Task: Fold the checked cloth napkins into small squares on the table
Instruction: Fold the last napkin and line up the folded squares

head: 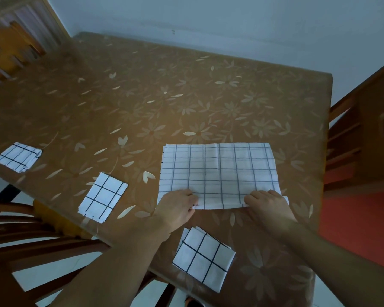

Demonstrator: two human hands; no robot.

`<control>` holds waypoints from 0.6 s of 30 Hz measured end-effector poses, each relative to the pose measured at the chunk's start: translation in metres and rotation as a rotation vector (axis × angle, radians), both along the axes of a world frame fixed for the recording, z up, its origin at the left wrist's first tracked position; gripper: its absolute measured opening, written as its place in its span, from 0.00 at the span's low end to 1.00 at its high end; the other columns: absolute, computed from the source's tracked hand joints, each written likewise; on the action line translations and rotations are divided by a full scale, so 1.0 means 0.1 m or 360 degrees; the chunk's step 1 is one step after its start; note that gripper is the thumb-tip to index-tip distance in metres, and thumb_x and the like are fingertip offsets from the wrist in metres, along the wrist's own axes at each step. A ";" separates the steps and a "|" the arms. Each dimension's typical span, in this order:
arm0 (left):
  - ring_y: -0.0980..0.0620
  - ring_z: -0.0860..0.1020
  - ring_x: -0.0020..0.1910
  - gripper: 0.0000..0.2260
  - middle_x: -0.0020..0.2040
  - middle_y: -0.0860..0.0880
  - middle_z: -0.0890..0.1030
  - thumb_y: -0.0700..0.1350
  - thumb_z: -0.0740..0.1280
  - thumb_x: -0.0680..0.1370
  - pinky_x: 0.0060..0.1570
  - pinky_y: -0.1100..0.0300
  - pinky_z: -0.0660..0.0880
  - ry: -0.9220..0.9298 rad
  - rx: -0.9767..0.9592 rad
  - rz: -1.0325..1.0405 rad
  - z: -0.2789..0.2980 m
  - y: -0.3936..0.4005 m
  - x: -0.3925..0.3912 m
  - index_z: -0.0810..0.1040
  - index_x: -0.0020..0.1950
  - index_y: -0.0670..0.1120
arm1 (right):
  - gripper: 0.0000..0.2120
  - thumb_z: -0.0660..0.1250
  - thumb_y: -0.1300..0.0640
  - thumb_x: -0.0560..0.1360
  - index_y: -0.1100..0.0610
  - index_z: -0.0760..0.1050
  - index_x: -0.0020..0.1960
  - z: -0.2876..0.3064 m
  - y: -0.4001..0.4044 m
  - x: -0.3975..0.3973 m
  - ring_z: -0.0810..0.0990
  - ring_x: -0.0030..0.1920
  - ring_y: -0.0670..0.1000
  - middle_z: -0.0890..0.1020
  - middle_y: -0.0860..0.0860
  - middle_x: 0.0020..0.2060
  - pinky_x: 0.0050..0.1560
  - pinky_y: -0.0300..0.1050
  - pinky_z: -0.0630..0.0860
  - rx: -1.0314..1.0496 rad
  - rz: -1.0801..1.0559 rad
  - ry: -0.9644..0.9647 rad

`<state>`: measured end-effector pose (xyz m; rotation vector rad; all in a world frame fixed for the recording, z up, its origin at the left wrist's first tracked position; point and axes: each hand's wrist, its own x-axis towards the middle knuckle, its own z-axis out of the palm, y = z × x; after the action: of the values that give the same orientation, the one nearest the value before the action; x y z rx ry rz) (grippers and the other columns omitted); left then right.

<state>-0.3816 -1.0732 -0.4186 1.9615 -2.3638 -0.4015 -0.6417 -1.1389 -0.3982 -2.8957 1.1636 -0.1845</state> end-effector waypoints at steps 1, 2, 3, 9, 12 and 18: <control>0.52 0.76 0.47 0.06 0.48 0.52 0.77 0.44 0.62 0.79 0.44 0.62 0.71 0.0011 0.0021 0.0005 0.00 -0.01 0.01 0.78 0.50 0.48 | 0.15 0.79 0.69 0.51 0.57 0.76 0.29 -0.01 0.00 -0.01 0.75 0.24 0.55 0.75 0.51 0.24 0.27 0.42 0.72 0.0010 -0.0013 -0.0003; 0.52 0.75 0.46 0.05 0.46 0.52 0.76 0.44 0.62 0.78 0.42 0.62 0.69 0.0017 0.0031 0.0006 0.01 -0.01 0.01 0.77 0.49 0.48 | 0.14 0.79 0.69 0.53 0.57 0.76 0.30 -0.01 -0.01 -0.01 0.76 0.25 0.55 0.76 0.51 0.25 0.28 0.42 0.72 0.0022 -0.0025 0.0001; 0.53 0.74 0.44 0.04 0.44 0.53 0.75 0.44 0.62 0.78 0.40 0.63 0.66 0.0013 0.0037 0.0002 0.01 -0.02 0.02 0.76 0.47 0.48 | 0.14 0.79 0.69 0.54 0.57 0.77 0.30 -0.02 -0.01 -0.02 0.76 0.25 0.55 0.77 0.51 0.25 0.29 0.43 0.73 0.0030 -0.0034 0.0009; 0.54 0.73 0.42 0.04 0.44 0.53 0.76 0.45 0.62 0.78 0.40 0.63 0.66 -0.0075 -0.0039 0.0029 0.07 -0.16 0.04 0.77 0.49 0.49 | 0.14 0.80 0.67 0.52 0.56 0.78 0.31 0.06 -0.16 0.00 0.77 0.26 0.54 0.77 0.50 0.25 0.32 0.45 0.76 0.0021 0.0063 0.0057; 0.51 0.77 0.44 0.04 0.44 0.52 0.78 0.45 0.64 0.78 0.40 0.61 0.67 -0.0123 -0.0206 0.0099 0.19 -0.41 0.04 0.78 0.49 0.48 | 0.11 0.78 0.64 0.58 0.55 0.77 0.35 0.14 -0.41 0.06 0.79 0.31 0.54 0.79 0.50 0.30 0.38 0.45 0.72 0.0030 -0.0023 0.0148; 0.49 0.79 0.46 0.08 0.47 0.52 0.79 0.46 0.64 0.77 0.40 0.59 0.69 -0.0133 -0.0152 0.0038 0.17 -0.53 0.00 0.78 0.55 0.51 | 0.04 0.66 0.58 0.73 0.52 0.76 0.46 0.14 -0.59 0.08 0.79 0.43 0.52 0.80 0.47 0.41 0.41 0.43 0.61 0.0109 -0.0105 0.0344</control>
<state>-0.3816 -1.1264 -0.4014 1.9998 -2.3575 -0.2053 -0.6335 -1.1975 -0.3841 -2.8755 1.2684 0.1690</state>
